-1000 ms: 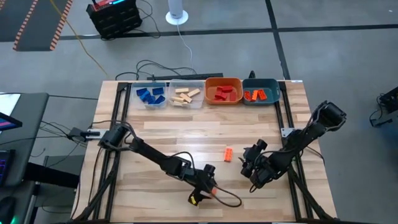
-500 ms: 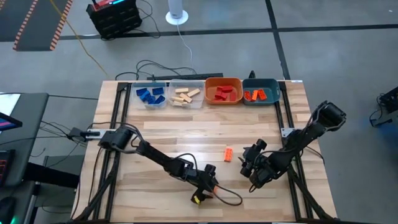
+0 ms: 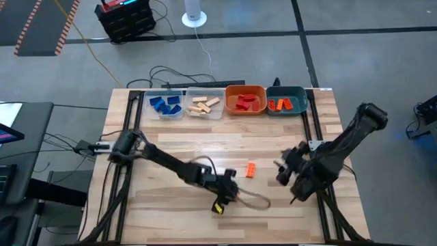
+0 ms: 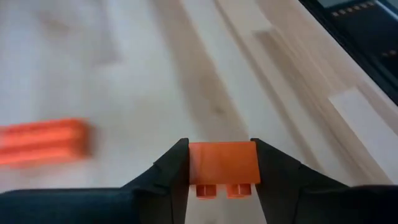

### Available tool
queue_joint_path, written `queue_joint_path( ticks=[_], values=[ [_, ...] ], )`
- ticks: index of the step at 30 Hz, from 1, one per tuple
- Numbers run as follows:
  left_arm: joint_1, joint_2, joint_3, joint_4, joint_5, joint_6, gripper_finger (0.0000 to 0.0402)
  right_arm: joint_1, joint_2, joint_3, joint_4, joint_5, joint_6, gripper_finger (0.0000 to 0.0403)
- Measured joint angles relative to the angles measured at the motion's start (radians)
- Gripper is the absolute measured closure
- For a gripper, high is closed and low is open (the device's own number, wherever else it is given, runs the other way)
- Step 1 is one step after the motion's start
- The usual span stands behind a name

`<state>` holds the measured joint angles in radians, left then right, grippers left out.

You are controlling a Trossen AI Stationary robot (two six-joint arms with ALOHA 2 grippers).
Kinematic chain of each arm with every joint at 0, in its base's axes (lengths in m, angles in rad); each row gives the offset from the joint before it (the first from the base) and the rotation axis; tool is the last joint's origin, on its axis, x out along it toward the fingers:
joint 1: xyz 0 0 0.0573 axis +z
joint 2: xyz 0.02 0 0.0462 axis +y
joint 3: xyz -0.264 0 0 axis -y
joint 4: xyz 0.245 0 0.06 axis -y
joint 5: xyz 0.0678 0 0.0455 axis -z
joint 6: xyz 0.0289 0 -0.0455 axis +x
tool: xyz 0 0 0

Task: Sort blocks
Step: Put the orange game piece into the blue bin

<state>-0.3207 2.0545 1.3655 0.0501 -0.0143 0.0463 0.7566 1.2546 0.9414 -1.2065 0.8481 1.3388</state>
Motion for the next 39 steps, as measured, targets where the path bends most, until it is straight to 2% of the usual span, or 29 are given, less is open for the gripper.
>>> queue_joint_path(
  ticks=[2,4,6,9,12,15,19,23,28,33,39],
  values=[
    [0.03,-0.053,0.0,-0.04,0.0,0.01,0.0266,-0.017,-0.07,0.046,-0.066,0.022,0.028,0.0132],
    [0.057,-0.101,0.0,-0.076,-0.004,0.042,0.0266,-0.039,-0.131,0.054,-0.044,0.026,-0.041,0.0132],
    [0.079,-0.141,-0.001,-0.106,-0.015,0.078,0.0264,-0.062,-0.163,0.028,0.049,0.036,-0.201,0.0132],
    [0.112,-0.191,-0.035,-0.111,-0.04,0.121,0.0255,-0.048,-0.154,-0.065,0.332,0.09,-0.456,0.0132],
    [0.151,-0.222,-0.097,-0.064,-0.041,0.13,0.0257,0.004,-0.092,-0.178,0.649,0.151,-0.699,0.0132],
    [0.193,-0.232,-0.172,0.058,0.047,0.069,0.026,0.047,-0.002,-0.239,0.877,0.188,-0.958,0.0132],
    [0.243,-0.23,-0.241,0.247,0.198,-0.069,0.0257,0.062,0.142,-0.233,1.084,0.216,-1.347,0.0132],
    [0.269,-0.231,-0.255,0.332,0.261,-0.17,0.0256,0.038,0.274,-0.173,1.186,0.247,-1.639,0.0132],
    [0.268,-0.232,-0.249,0.355,0.304,-0.225,0.0256,-0.032,0.364,-0.05,1.195,0.272,-1.783,0.0132],
    [0.267,-0.231,-0.249,0.358,0.332,-0.264,0.0256,-0.066,0.387,0.03,1.195,0.28,-1.899,0.0132],
    [0.254,-0.231,-0.249,0.362,0.343,-0.271,0.0256,-0.059,0.383,0.033,1.152,0.26,-1.885,0.0132]
  ],
)
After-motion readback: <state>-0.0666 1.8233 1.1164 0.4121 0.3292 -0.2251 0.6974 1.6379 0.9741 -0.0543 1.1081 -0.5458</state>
